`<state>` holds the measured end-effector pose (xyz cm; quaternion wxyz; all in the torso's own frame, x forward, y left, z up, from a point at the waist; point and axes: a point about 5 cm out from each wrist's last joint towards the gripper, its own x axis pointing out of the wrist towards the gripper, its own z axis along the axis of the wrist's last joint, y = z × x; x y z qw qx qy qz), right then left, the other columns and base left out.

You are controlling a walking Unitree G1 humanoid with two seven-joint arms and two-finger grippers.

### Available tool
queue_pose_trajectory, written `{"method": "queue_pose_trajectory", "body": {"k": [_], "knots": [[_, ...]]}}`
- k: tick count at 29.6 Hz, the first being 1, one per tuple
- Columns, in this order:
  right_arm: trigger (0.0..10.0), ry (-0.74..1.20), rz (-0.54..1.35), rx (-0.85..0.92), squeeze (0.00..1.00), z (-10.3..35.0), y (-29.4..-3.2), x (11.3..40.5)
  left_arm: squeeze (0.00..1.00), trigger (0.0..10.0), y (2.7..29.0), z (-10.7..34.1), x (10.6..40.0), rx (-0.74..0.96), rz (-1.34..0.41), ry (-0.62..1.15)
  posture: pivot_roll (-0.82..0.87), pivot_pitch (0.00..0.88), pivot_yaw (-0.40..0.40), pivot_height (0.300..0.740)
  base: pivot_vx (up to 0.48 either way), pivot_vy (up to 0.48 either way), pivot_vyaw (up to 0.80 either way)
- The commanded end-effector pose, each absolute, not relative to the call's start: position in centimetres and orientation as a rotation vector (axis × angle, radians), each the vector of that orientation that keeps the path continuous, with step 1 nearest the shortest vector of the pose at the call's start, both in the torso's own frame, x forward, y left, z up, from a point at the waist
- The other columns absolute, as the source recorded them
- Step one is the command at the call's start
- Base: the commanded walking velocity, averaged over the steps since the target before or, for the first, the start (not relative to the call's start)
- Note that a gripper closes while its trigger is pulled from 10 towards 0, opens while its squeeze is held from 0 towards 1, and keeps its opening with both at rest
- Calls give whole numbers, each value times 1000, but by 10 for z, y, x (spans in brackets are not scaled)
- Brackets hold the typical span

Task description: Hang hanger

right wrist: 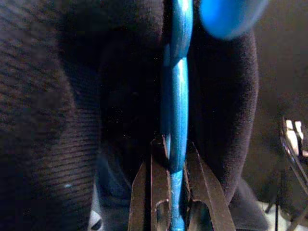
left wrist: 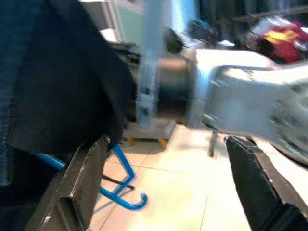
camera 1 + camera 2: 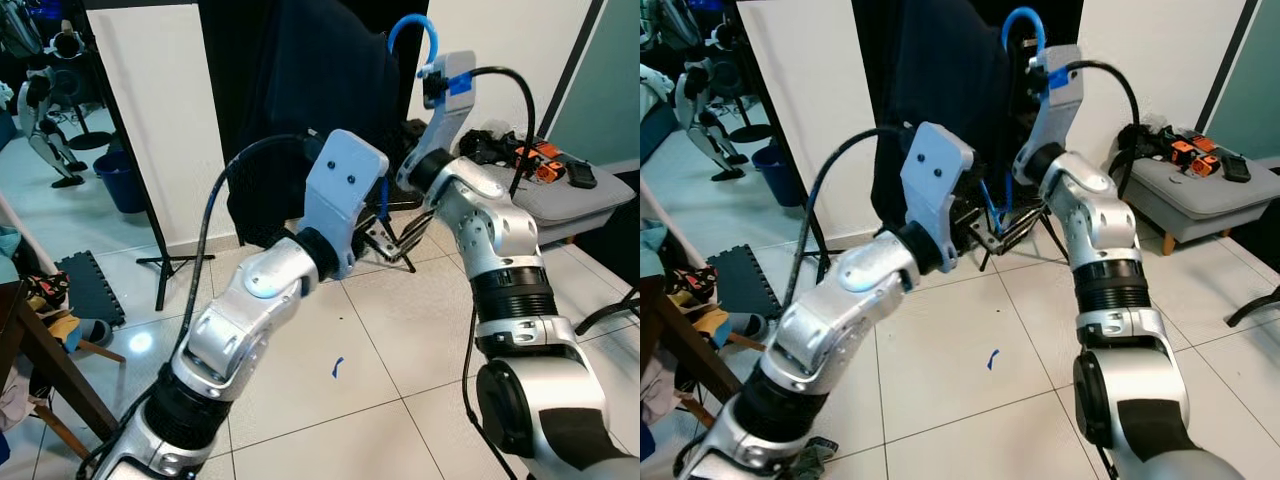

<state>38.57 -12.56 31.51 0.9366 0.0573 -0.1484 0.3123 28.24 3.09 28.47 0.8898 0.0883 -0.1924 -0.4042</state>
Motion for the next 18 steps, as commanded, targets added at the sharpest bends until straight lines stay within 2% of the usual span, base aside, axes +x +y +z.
{"method": "queue_pose_trajectory", "body": {"k": [1,6,12,14,15,18], "knots": [[10000,-425,666,123,0,337,-131,380,1000,10000,44,306,276,254,-849,-480,6,0,12,740,0,0,0],[10000,-438,670,108,0,337,-137,379,1000,10000,58,320,278,260,-795,-540,5,0,13,740,0,0,0],[10000,-442,669,100,0,337,-140,379,1000,10000,62,324,278,259,-771,-561,5,0,13,740,0,0,0],[10000,-411,683,10,0,329,-150,378,1000,10000,81,354,276,207,-665,-698,3,0,8,740,0,0,0],[10000,-411,683,10,0,329,-150,378,1000,10000,81,354,276,207,-665,-698,3,0,8,740,0,0,0],[10000,-373,723,-77,0,318,-162,375,1000,10000,107,387,272,86,-576,-828,0,0,8,740,0,0,0]]}}
